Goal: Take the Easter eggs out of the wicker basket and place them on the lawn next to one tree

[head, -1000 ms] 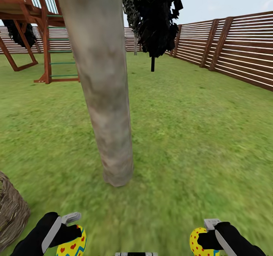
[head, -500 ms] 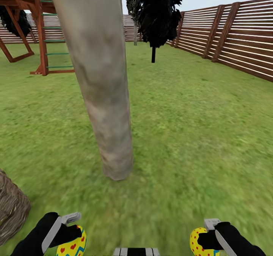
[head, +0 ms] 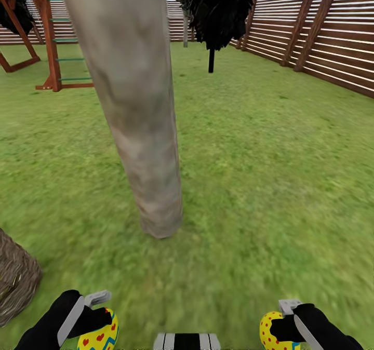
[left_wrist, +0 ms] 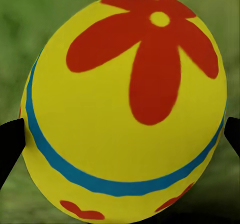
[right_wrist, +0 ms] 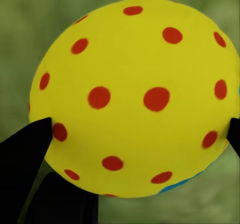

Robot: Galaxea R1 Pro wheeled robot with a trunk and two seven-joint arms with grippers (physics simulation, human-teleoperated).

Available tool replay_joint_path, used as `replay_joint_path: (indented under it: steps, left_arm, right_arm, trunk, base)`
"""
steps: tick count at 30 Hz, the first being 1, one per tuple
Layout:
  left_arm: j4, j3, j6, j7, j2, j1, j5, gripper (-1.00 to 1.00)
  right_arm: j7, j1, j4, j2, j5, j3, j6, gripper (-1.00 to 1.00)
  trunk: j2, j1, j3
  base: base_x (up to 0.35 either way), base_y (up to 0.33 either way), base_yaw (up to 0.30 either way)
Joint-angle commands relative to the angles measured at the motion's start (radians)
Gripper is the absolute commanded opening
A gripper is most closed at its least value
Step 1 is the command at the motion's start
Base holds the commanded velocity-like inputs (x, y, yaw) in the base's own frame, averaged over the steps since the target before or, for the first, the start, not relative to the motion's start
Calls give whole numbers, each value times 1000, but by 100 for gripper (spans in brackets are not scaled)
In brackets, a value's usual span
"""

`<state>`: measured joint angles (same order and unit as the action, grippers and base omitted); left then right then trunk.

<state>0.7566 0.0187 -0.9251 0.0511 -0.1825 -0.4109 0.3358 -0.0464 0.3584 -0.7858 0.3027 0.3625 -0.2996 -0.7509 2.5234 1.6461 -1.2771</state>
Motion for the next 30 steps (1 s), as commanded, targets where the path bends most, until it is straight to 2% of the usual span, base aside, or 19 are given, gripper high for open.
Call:
replay_joint_path:
  steps: [1,5,8,30]
  left_arm:
    - [1,1,-5,6,0,0,8,-100]
    - [1,1,-5,5,0,0,8,-100]
    - [1,1,-5,6,0,0,8,-100]
    - [3,2,-5,-1,0,0,11,-100]
  right_arm:
    - [-6,1,-1,1,-5,-3,-4,-100]
    - [-6,1,-1,1,-5,-3,-4,-100]
    - [-6,1,-1,1,-5,-3,-4,-100]
    - [-6,1,-1,3,-5,-3,-5,-100]
  trunk:
    - [1,0,-5]
    - [1,1,-9]
    - [2,2,-20]
    - [2,3,-28]
  base:
    - [0,0,0]
    - [0,0,0]
    - [0,0,0]
    - [0,0,0]
